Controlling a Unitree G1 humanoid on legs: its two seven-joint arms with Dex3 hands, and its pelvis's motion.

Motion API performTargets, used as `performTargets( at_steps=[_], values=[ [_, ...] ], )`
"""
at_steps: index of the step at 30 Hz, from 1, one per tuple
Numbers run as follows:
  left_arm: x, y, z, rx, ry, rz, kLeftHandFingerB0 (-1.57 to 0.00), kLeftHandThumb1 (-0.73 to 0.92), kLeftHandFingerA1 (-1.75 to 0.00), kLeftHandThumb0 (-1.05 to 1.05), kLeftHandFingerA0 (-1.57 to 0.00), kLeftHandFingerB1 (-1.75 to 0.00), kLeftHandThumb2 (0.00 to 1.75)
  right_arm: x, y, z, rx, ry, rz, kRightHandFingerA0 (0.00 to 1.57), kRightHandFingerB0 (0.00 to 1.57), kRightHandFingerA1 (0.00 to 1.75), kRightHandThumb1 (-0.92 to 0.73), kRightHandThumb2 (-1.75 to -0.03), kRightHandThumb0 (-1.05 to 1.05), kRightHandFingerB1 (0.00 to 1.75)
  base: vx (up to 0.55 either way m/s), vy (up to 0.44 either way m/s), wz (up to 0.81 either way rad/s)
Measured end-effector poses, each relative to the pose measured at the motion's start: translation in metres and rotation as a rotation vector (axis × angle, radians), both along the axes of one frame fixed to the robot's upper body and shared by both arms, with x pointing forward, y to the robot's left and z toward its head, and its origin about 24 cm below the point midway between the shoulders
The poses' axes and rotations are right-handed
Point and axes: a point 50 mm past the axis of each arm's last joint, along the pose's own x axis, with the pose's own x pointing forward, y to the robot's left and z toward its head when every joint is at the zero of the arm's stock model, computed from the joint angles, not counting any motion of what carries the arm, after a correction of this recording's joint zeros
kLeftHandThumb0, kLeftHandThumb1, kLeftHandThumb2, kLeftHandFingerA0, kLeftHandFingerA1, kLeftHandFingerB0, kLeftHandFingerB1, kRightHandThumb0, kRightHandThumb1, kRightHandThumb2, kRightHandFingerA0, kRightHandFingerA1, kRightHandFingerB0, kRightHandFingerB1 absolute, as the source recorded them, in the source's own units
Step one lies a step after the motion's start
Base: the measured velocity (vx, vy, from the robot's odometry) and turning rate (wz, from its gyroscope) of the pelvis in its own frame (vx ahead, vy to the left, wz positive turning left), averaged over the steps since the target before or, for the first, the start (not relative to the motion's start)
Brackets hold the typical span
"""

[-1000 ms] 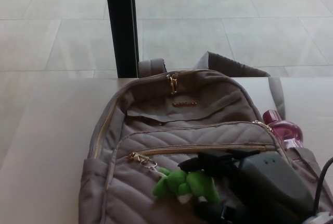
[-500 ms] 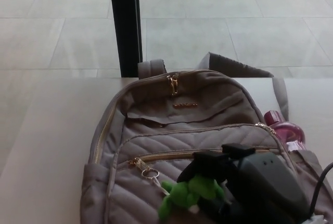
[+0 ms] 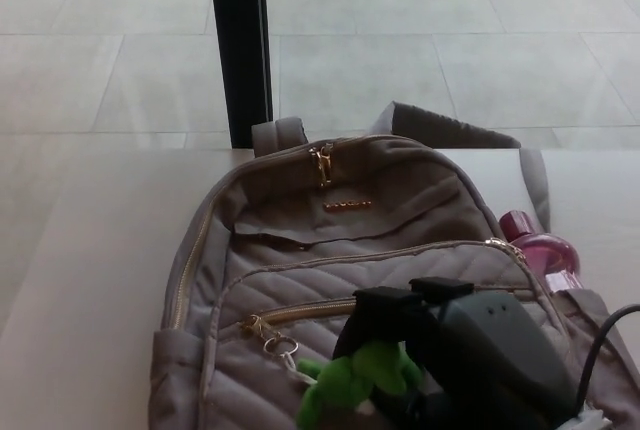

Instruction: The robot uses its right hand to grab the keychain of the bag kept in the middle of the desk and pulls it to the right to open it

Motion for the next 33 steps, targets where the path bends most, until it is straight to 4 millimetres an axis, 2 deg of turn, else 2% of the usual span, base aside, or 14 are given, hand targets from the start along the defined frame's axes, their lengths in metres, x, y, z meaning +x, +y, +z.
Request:
performTargets(
  at_steps=[1,2,4,5,6,7,10,11,17,18,19,26,30,33],
  values=[
    [0.000,0.000,0.000,0.000,0.000,0.000,-0.49,0.79,-0.64,-0.90,-0.63,-0.53,0.93,0.001,0.000,0.001,-0.006,-0.002,-0.005,1.02,0.77,1.75,-0.52,-1.28,-0.34,1.56,0.00,0.000,0.00],
    [0.000,0.000,0.000,0.000,0.000,0.000,-0.49,0.92,-0.61,-0.83,-0.64,-0.45,0.77,0.002,0.000,0.002,-0.013,-0.003,-0.010,1.03,0.78,1.75,-0.50,-1.34,-0.33,1.58,0.00,0.000,0.00],
    [-0.001,0.000,0.000,0.000,0.000,0.000,-0.46,0.80,-0.64,-0.90,-0.62,-0.51,0.91,0.006,-0.001,0.003,-0.029,-0.005,-0.021,1.04,0.81,1.75,-0.48,-1.33,-0.33,1.50,0.00,0.000,0.00],
    [-0.001,0.000,0.000,0.000,-0.001,0.000,-0.50,0.92,-0.58,-0.81,-0.64,-0.47,0.77,0.008,-0.002,0.004,-0.039,-0.009,-0.028,1.04,0.79,1.75,-0.49,-1.30,-0.34,1.54,0.00,0.000,0.00],
    [-0.001,0.000,0.000,-0.001,-0.001,0.000,-0.48,0.81,-0.64,-0.86,-0.65,-0.53,0.91,0.010,-0.002,0.004,-0.047,-0.010,-0.032,1.04,0.77,1.75,-0.54,-1.23,-0.34,1.46,0.00,0.000,0.00],
    [-0.001,0.000,0.000,0.000,-0.001,0.000,-0.50,0.92,-0.63,-0.82,-0.67,-0.49,0.77,0.013,-0.005,0.005,-0.064,-0.014,-0.046,1.08,0.82,1.75,-0.56,-1.20,-0.32,1.21,0.00,0.000,0.00],
    [-0.001,0.000,0.000,-0.002,0.001,0.004,-0.50,0.92,-0.60,-0.83,-0.62,-0.47,0.77,0.020,-0.011,0.009,-0.110,-0.017,-0.075,1.07,0.82,1.75,-0.57,-1.12,-0.31,1.14,0.00,0.000,0.00],
    [-0.002,0.000,-0.001,-0.003,0.003,0.006,-0.48,0.92,-0.61,-0.83,-0.64,-0.48,0.78,0.022,-0.014,0.010,-0.124,-0.017,-0.082,1.05,0.82,1.75,-0.57,-1.05,-0.34,1.00,0.00,0.000,0.00],
    [-0.004,-0.001,-0.001,-0.004,0.005,0.006,-0.51,0.92,-0.57,-0.83,-0.65,-0.46,0.77,0.035,-0.034,0.023,-0.197,-0.035,-0.143,1.10,0.75,1.75,-0.52,-1.17,-0.28,0.75,0.00,0.000,0.00],
    [-0.004,-0.001,-0.001,-0.004,0.005,0.006,-0.48,0.92,-0.60,-0.83,-0.66,-0.47,0.79,0.038,-0.038,0.025,-0.207,-0.037,-0.156,1.09,0.80,1.75,-0.52,-1.17,-0.27,1.00,0.00,0.000,0.00],
    [-0.005,-0.001,-0.001,-0.005,0.006,0.007,-0.52,0.92,-0.59,-0.84,-0.65,-0.47,0.76,0.040,-0.043,0.028,-0.223,-0.039,-0.169,1.01,0.84,1.75,-0.51,-1.15,-0.30,1.51,0.00,0.000,0.00],
    [-0.007,0.000,-0.001,-0.005,0.009,0.014,-0.51,0.92,-0.62,-0.83,-0.65,-0.48,0.76,0.048,-0.080,0.041,-0.300,-0.034,-0.241,0.95,0.80,1.75,-0.44,-1.24,-0.27,1.63,0.00,0.000,0.00],
    [-0.010,0.000,-0.002,-0.009,0.012,0.021,-0.50,0.92,-0.54,-0.84,-0.66,-0.44,0.77,0.048,-0.103,0.045,-0.345,-0.024,-0.281,0.93,0.76,1.75,-0.44,-1.14,-0.24,1.61,0.00,0.000,0.00],
    [-0.013,0.000,-0.002,-0.012,0.021,0.024,-0.45,0.81,-0.60,-0.90,-0.63,-0.50,0.91,0.046,-0.124,0.042,-0.390,0.001,-0.319,0.89,0.71,1.75,-0.51,-1.06,-0.23,1.61,0.00,0.000,0.00]
  ],
)
